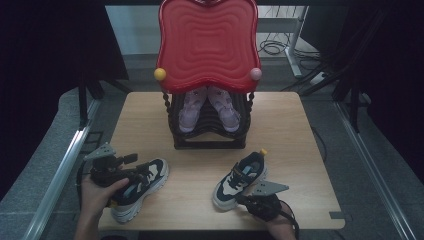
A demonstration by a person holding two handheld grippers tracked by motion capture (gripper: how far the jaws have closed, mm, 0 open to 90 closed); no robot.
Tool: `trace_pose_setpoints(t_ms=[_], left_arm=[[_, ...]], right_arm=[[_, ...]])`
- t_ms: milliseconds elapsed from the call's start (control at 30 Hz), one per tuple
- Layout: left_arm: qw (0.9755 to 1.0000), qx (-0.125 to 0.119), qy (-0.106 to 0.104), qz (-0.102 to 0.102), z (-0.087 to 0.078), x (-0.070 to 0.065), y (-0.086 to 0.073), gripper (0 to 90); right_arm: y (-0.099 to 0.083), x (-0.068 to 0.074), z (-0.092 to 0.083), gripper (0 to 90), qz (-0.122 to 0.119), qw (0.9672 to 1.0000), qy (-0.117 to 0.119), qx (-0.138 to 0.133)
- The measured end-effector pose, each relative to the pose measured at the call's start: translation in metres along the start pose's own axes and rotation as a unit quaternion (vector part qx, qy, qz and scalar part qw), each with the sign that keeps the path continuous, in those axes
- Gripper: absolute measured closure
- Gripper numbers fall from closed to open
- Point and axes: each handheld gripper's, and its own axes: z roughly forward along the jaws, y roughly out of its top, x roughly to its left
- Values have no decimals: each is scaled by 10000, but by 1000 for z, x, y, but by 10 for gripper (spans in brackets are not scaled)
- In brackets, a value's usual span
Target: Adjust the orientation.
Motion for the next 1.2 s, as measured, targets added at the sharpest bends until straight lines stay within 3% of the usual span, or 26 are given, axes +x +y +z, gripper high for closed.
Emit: trace_pose_setpoints(t_ms=[400,600,767,1100,1200], left_arm=[[10000,-35,38,-23,-2,1,0,330],[10000,3,47,-20,0,2,-1,330],[10000,-18,60,-45,-1,3,-2,330],[10000,-6,63,-39,0,3,-2,330],[10000,-7,62,-41,-1,3,-2,330]], right_arm=[[21,2,31,888,104,9999,88,5],[32,4,47,886,150,9999,-39,-55],[40,9,58,887,58,9996,-282,-7],[48,12,74,886,70,9983,-571,-60],[47,14,77,884,38,9984,-562,-26]])
